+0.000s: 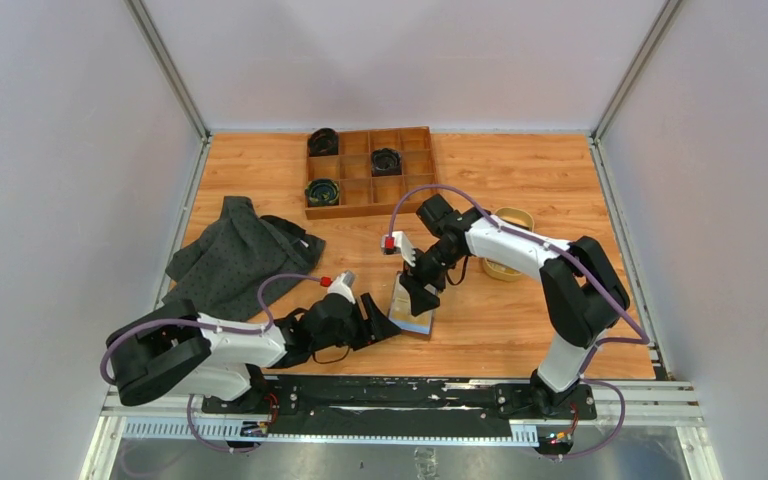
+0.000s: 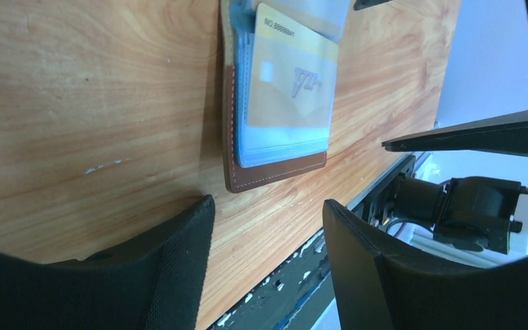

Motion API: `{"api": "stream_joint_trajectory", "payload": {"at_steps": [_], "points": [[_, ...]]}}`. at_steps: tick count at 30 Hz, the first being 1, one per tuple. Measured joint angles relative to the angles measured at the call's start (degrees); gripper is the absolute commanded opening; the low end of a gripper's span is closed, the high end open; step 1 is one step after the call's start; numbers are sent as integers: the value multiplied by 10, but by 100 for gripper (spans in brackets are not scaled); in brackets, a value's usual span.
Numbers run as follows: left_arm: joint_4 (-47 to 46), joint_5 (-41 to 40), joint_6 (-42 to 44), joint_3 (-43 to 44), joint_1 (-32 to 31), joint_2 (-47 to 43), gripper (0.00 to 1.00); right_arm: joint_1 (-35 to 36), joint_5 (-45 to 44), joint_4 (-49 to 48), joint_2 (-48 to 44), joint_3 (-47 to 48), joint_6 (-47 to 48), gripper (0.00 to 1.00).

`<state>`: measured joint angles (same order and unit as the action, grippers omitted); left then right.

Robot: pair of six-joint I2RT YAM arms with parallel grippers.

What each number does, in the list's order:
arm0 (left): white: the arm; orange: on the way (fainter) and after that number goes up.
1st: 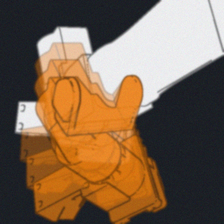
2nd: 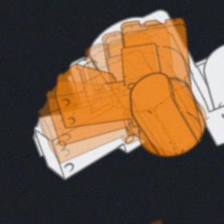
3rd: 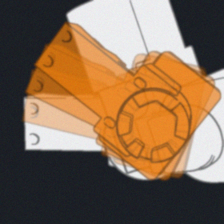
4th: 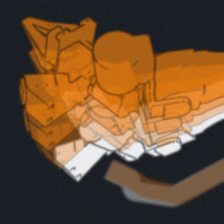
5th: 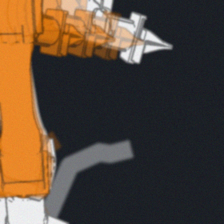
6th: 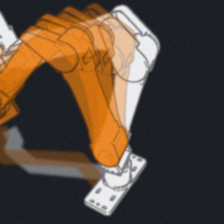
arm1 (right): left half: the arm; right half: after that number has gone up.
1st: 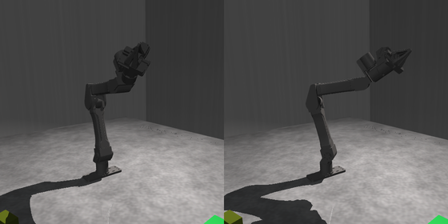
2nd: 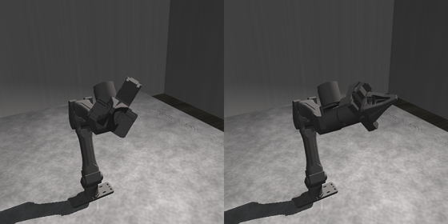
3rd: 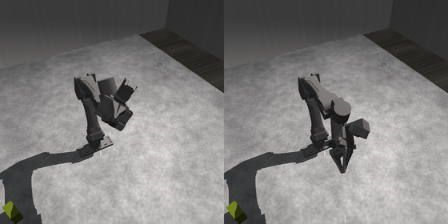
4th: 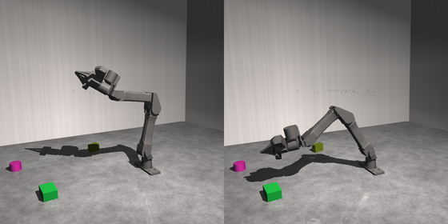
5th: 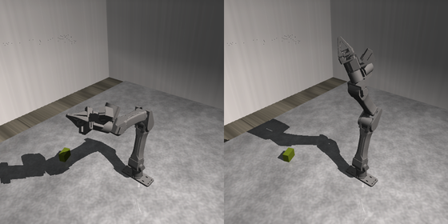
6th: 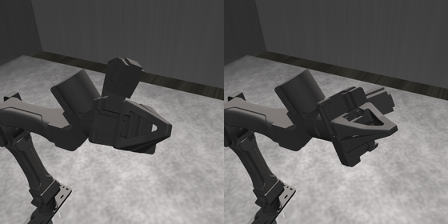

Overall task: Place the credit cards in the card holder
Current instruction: Insert the credit card into the card holder.

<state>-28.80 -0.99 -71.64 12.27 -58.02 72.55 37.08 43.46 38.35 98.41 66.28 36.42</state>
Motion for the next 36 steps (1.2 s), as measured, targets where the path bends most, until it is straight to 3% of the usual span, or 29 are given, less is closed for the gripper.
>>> {"api": "stream_joint_trajectory", "payload": {"at_steps": [7,16,29,36], "points": [[-14,-47,-61,17,-14,46,55,-1,0,-4,0,-1,-6,73],[-67,-82,-87,37,6,120,33,-18,4,-7,1,-1,-16,71],[-111,-52,-52,50,63,163,28,-24,11,-13,52,-1,-64,68],[-114,-31,-31,70,82,183,31,-24,10,-14,52,-1,-70,69]]}}
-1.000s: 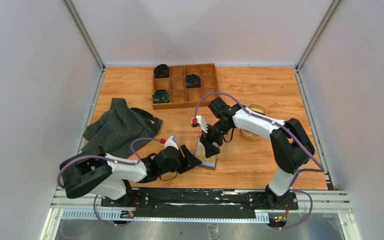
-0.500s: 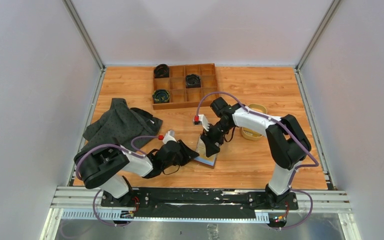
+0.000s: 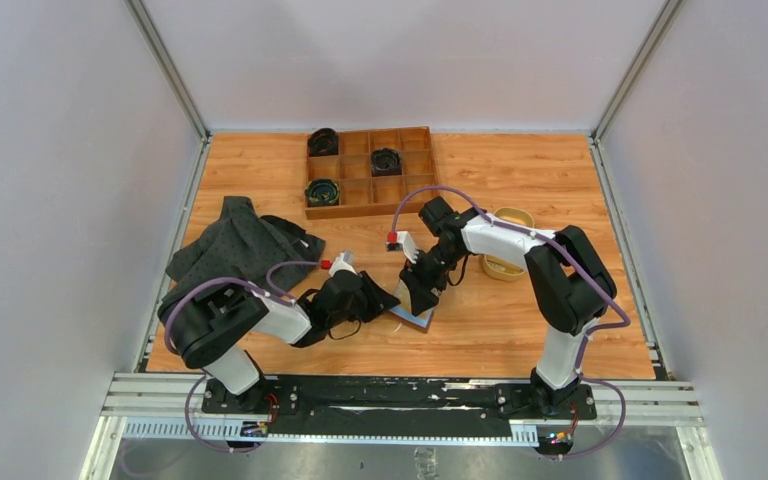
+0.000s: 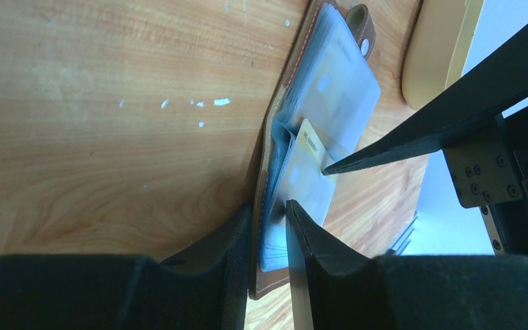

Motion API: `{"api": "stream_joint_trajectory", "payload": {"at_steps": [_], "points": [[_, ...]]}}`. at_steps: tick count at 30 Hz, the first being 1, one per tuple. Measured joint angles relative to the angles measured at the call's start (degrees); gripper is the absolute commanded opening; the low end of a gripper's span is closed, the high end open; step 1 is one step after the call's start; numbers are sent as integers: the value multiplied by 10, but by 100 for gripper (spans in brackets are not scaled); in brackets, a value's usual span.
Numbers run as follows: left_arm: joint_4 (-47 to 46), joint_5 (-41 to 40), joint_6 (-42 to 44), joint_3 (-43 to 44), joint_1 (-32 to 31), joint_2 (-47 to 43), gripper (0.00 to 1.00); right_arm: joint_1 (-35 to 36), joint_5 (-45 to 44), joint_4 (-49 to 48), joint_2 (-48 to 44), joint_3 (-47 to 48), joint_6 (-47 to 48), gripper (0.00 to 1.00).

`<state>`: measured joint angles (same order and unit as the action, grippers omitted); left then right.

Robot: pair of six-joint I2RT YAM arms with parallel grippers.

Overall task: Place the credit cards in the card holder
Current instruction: Insert the credit card into the card holder.

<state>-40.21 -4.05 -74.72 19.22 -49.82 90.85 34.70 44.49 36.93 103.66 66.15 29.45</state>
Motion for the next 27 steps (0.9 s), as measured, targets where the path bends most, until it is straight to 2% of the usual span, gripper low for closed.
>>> {"api": "stream_joint_trajectory", "payload": {"at_steps": [7,17,27], "points": [[-8,23,16,23,14,20,48,-4,-17,-17,-15,0,-9,70],[-14,42,23,37,19,33,45,-5,-62,-49,-11,0,-36,69],[-13,43,28,37,21,33,45,-3,-5,-38,17,1,-35,66]]}}
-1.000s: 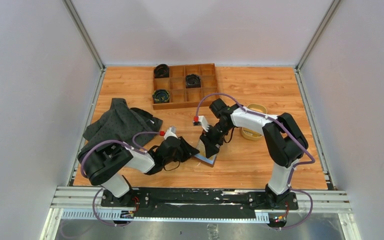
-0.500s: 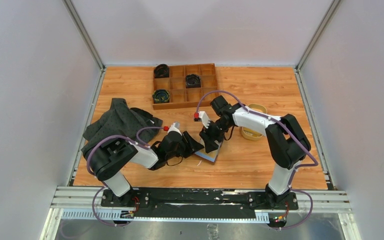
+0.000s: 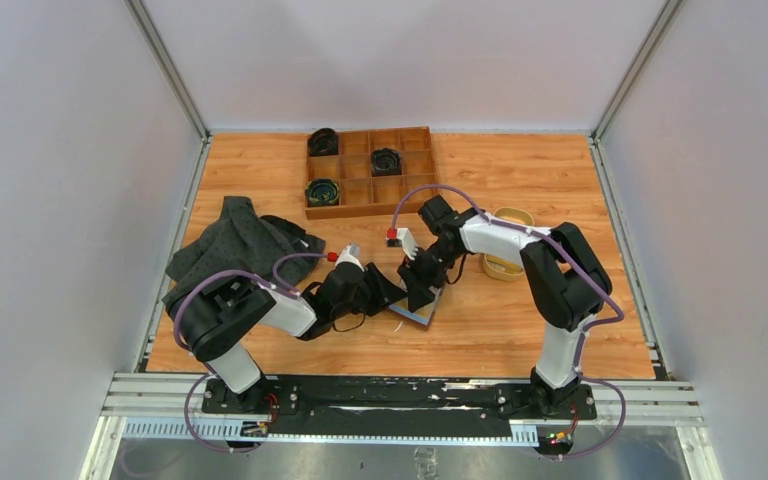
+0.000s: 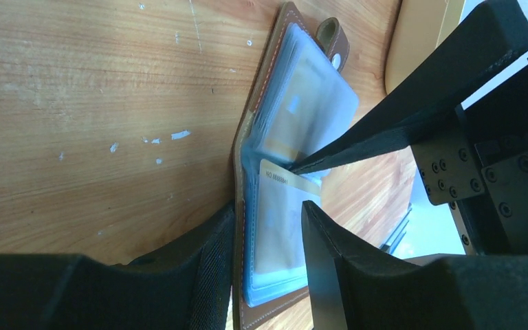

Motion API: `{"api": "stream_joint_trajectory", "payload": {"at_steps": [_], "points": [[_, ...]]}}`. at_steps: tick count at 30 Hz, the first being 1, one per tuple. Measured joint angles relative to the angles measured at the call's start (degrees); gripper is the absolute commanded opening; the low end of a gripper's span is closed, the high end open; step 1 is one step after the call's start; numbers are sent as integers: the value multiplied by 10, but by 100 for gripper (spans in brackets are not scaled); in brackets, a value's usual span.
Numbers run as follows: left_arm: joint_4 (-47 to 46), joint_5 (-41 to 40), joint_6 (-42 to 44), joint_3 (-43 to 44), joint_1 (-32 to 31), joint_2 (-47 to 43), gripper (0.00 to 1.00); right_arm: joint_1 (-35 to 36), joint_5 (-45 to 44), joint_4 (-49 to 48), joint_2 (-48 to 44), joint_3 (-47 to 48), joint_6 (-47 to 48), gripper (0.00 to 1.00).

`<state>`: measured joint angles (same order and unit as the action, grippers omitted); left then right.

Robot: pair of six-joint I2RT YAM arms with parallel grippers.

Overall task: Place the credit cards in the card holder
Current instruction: Insert the credit card into the card holder.

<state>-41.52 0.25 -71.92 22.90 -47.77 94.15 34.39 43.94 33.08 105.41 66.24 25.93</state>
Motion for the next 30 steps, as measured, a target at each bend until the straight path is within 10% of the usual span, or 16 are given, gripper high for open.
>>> {"api": "stream_joint_trajectory", "payload": {"at_steps": [30], "points": [[101,36,93,96,63,20,39,-85,21,29,-134,-14,67,66]]}}
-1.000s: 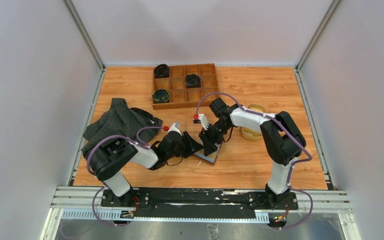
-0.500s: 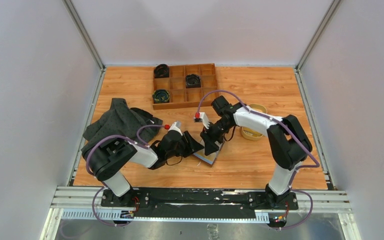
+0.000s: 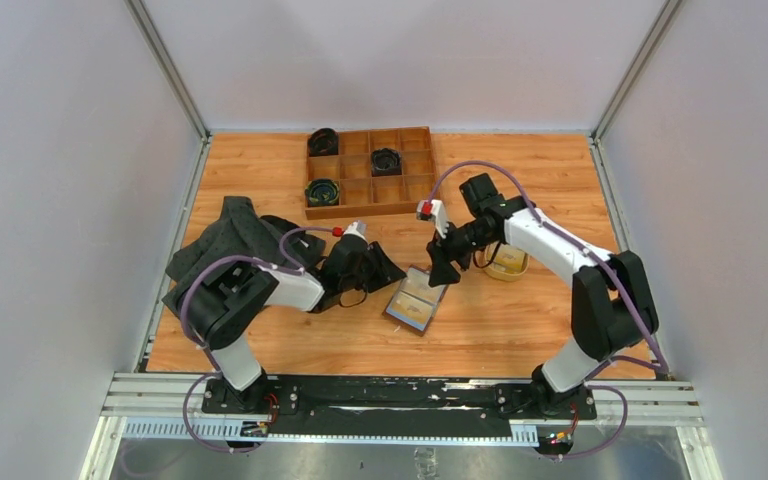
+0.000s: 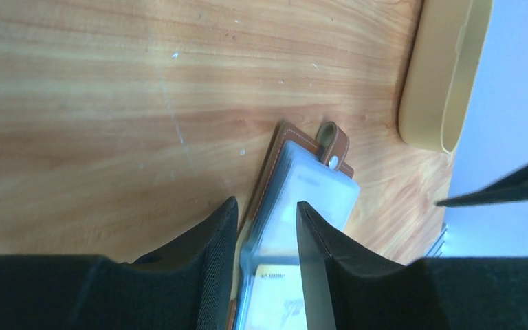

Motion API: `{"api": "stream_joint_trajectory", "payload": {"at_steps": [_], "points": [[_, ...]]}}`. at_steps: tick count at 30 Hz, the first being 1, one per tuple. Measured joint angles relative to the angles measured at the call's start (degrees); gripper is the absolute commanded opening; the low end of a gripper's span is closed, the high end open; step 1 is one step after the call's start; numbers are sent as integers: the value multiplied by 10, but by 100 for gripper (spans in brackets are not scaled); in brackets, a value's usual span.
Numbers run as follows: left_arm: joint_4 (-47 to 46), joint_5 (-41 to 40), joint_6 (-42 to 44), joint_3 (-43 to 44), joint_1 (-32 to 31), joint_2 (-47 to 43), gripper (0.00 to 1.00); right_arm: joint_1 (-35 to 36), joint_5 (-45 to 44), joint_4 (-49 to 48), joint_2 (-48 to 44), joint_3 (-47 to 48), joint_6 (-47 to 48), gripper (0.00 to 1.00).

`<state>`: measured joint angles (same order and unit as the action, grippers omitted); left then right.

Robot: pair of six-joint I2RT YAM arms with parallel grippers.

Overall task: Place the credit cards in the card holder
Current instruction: Insert the credit card into the card holder.

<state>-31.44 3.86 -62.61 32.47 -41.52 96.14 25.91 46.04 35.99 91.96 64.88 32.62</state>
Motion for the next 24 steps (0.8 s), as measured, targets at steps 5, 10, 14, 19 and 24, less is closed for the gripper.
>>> {"api": "stream_joint_trajectory", "payload": {"at_steps": [5,10,14,19,24], "points": [[26,25,29,56,6,47,38,-25,0,0,-63,-16,2,66],[86,35,80,114,19,62,41,-55,9,-7,-177,-25,7,69],[155,19,144,164,36,47,44,-78,11,-25,-268,-52,14,90],[229,-16,235,183,43,-58,49,-81,52,-52,-334,-105,21,97],[249,-56,308,142,43,-258,70,-80,83,-64,-301,-136,12,96]]}}
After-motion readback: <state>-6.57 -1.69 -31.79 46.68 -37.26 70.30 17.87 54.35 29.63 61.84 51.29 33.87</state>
